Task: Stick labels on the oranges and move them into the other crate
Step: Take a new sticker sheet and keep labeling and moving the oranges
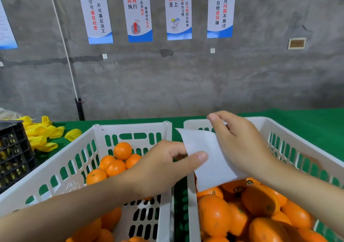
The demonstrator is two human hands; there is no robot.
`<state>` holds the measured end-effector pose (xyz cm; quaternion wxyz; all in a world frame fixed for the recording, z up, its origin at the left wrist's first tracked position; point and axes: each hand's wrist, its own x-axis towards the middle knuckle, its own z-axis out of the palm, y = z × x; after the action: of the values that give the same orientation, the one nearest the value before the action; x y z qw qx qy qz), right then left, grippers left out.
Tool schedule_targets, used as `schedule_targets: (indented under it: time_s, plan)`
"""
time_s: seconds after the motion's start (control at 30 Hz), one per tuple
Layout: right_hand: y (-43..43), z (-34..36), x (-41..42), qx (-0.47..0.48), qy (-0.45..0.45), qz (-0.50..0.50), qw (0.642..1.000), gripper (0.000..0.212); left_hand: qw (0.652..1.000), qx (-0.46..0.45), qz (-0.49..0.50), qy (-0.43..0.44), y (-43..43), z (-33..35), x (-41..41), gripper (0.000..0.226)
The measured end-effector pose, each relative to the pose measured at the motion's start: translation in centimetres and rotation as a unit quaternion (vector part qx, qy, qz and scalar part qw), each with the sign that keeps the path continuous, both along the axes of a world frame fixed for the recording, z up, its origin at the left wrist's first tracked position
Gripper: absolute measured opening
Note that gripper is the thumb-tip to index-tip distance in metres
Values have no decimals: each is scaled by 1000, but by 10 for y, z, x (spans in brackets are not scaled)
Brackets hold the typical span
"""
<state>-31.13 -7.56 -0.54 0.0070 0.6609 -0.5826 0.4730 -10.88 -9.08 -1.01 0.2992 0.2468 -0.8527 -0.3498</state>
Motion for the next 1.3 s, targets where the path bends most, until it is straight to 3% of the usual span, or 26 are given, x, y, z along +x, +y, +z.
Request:
schedule_targets:
  time_s: [0.1, 0.23, 0.37, 0.5, 0.6, 0.73, 0.83, 1.03, 1.1, 1.17, 1.3]
  plan:
    - [1, -1, 3, 6, 1, 53, 999, 65, 999, -3, 41, 28, -9, -11, -2, 20]
    - [-2, -6, 4, 54, -17, 113, 992, 39, 980, 74, 97, 155, -21, -6, 3, 22]
    - [-8, -8, 3, 98, -37, 156, 982, 44, 962, 55, 147, 223, -32, 3, 11, 26]
    - [3, 1, 9, 91, -97, 210, 969, 22, 969, 28, 185, 159, -23, 11, 10, 23]
    - [19, 20, 10, 112, -55, 187, 974, 24, 972, 21, 196, 127, -4, 26, 4, 19]
    - [62, 49, 18, 128, -11, 200, 971, 19, 962, 7, 212, 174, 43, 39, 8, 18]
    - [123, 52, 25, 121, -13, 211, 970, 18, 963, 42, 149, 222, 101, 32, 19, 15]
    - [219, 6, 32, 150, 1, 218, 964, 14, 961, 89, 113, 234, 192, -30, 34, 10]
    - [237, -17, 35, 164, -17, 232, 959, 14, 955, 129, 96, 249, 217, -56, 37, 19]
    - [249, -43, 36, 184, -32, 243, 952, 15, 952, 171, 99, 235, 236, -80, 41, 26]
    - [258, -91, 32, 236, -66, 242, 939, 16, 957, 213, 109, 166, 247, -120, 57, 18]
